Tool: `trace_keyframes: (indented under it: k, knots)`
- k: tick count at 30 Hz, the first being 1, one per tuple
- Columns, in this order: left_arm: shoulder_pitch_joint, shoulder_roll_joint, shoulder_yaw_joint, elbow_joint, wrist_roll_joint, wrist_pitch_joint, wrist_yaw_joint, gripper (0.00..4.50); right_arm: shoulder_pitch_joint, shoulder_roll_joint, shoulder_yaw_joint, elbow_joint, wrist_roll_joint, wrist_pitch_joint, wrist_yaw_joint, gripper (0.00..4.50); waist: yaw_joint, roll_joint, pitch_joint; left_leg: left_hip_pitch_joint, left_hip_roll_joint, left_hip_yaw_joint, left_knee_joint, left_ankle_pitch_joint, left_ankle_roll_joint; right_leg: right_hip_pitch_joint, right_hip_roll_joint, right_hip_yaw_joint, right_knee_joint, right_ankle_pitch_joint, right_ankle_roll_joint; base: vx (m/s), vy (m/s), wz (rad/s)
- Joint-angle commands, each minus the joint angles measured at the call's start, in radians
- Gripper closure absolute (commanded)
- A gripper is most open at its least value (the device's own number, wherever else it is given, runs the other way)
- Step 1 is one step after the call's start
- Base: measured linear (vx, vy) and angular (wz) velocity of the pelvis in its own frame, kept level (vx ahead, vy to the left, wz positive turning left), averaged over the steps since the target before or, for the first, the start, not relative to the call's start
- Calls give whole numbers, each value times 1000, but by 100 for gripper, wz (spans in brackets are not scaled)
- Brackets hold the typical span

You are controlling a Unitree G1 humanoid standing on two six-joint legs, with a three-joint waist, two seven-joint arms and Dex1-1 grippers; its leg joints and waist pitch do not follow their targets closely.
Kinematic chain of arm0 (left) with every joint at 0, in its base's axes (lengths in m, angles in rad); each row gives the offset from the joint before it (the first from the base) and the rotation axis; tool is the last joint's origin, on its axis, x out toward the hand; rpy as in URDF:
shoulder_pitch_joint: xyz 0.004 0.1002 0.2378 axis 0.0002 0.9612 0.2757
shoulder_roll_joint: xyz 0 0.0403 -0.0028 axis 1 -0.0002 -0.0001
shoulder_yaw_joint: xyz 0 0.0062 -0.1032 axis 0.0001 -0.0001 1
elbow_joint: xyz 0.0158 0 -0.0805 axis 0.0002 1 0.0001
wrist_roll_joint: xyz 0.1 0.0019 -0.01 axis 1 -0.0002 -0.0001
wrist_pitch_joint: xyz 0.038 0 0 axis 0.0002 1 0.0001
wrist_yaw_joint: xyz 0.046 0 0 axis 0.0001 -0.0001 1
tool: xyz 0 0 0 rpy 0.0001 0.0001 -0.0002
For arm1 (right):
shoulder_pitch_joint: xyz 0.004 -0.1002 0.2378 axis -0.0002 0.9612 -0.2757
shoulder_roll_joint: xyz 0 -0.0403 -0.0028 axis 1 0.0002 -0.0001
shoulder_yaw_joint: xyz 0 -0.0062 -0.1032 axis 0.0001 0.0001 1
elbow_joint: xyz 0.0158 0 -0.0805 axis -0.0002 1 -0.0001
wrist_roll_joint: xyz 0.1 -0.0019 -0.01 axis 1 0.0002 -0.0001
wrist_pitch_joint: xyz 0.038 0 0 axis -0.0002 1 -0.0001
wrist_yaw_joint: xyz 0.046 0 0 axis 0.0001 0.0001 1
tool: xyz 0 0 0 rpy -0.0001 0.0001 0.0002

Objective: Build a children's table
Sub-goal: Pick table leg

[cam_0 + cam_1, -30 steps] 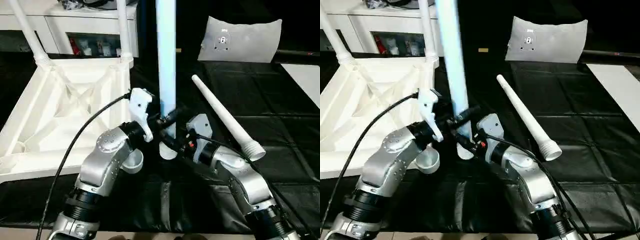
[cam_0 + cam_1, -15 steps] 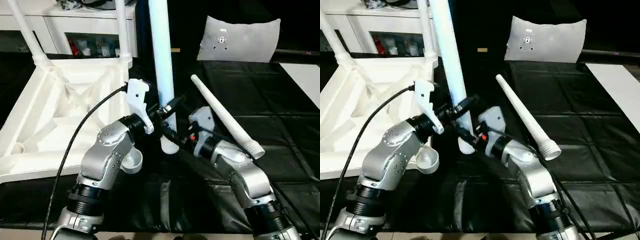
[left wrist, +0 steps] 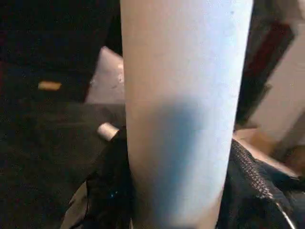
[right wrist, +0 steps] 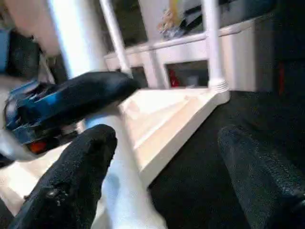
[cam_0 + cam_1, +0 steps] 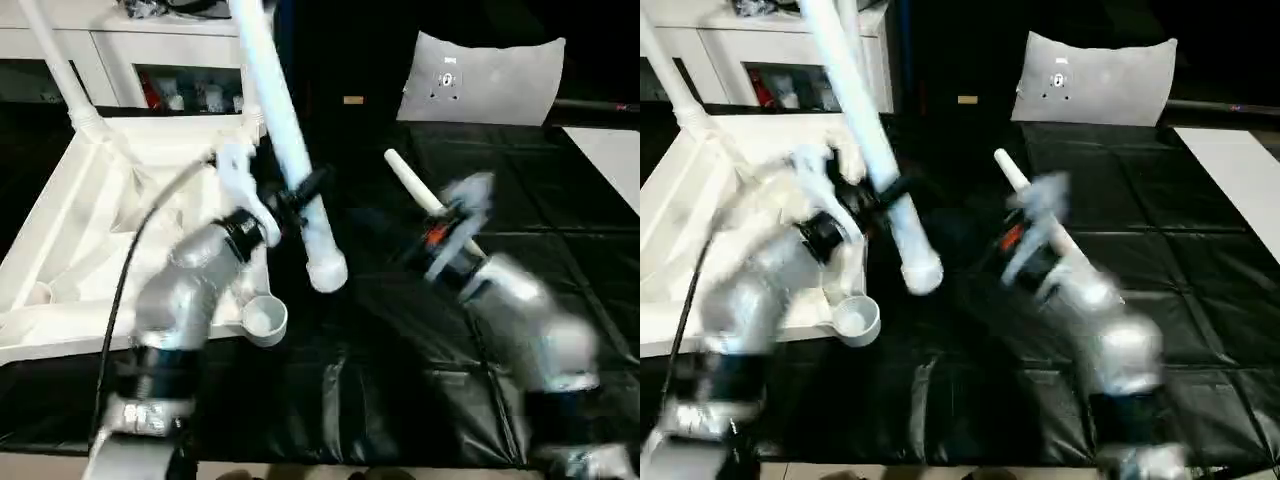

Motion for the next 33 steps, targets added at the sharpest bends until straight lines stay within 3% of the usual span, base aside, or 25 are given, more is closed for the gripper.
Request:
trace_keyframes:
  k: [1, 2, 3, 5, 8, 11, 18, 20, 28, 31, 33]
  knots:
    - [-40, 21, 34, -4, -84, 80, -60, 265, -13, -37, -54, -47, 87, 104, 7, 27, 4, 7, -59, -1, 54, -16, -73, 4, 40, 60, -96, 53, -70, -29, -244, 0, 0, 0]
    - [-47, 27, 38, -3, -96, 94, -72, 265, -14, -45, -62, -56, 104, 126, 8, 27, 5, 5, -60, 0, 53, -16, -72, 7, 42, 62, -95, 53, -71, -23, -243, 0, 0, 0]
    - [-53, 43, 38, -4, -110, 113, -96, 265, -13, -57, -72, -76, 134, 157, 13, 15, 6, 11, -59, -2, 54, -17, -73, 21, 45, 60, -96, 52, -69, -2, -246, 0, 0, 0]
    - [-58, 55, 33, -5, -117, 124, -119, 265, -12, -66, -78, -91, 154, 174, 17, 5, 5, 7, -60, -2, 56, -17, -73, 20, 49, 63, -96, 51, -70, -5, -244, 0, 0, 0]
    - [-76, 74, 41, -12, -156, 167, -148, 265, -8, -75, -96, -128, 197, 229, 4, 5, 2, 8, -57, -3, 56, -16, -74, 19, 48, 63, -98, 52, -73, -17, -252, 0, 0, 0]
    - [-89, 79, 50, -17, -181, 193, -155, 265, -10, -86, -91, -137, 209, 255, 4, 5, 3, 12, -53, -1, 55, -16, -75, -3, 36, 60, -97, 52, -78, -62, -250, 0, 0, 0]
    - [-90, 98, 49, -48, -219, 243, -198, 265, -17, -120, -59, -156, 197, 285, 20, 5, 3, 3, -50, -4, 56, -15, -78, 1, 29, 60, -98, 52, -80, -71, -237, 0, 0, 0]
    - [-93, 98, 55, -51, -231, 253, -197, 265, -20, -123, -59, -158, 203, 294, 18, 5, 4, 6, -50, -3, 57, -16, -78, 7, 29, 60, -99, 53, -79, -69, -240, 0, 0, 0]
    - [-113, 61, 138, -39, -356, 315, -157, 265, -44, -121, -86, -150, 252, 330, 6, 5, 4, 5, -51, -4, 54, -14, -79, 28, 38, 62, -96, 52, -78, -29, -255, 0, 0, 0]
    - [-127, 29, 223, -8, -478, 367, -110, 265, -50, -100, -137, -151, 338, 375, -13, 5, 5, 4, -53, -4, 54, -13, -77, 42, 42, 65, -97, 53, -74, 3, -264, 0, 0, 0]
    - [-127, 27, 230, -6, -490, 371, -105, 265, -49, -99, -140, -151, 344, 377, -14, 5, 8, 6, -55, -4, 56, -15, -78, 60, 52, 65, -96, 51, -72, 44, -274, 0, 0, 0]
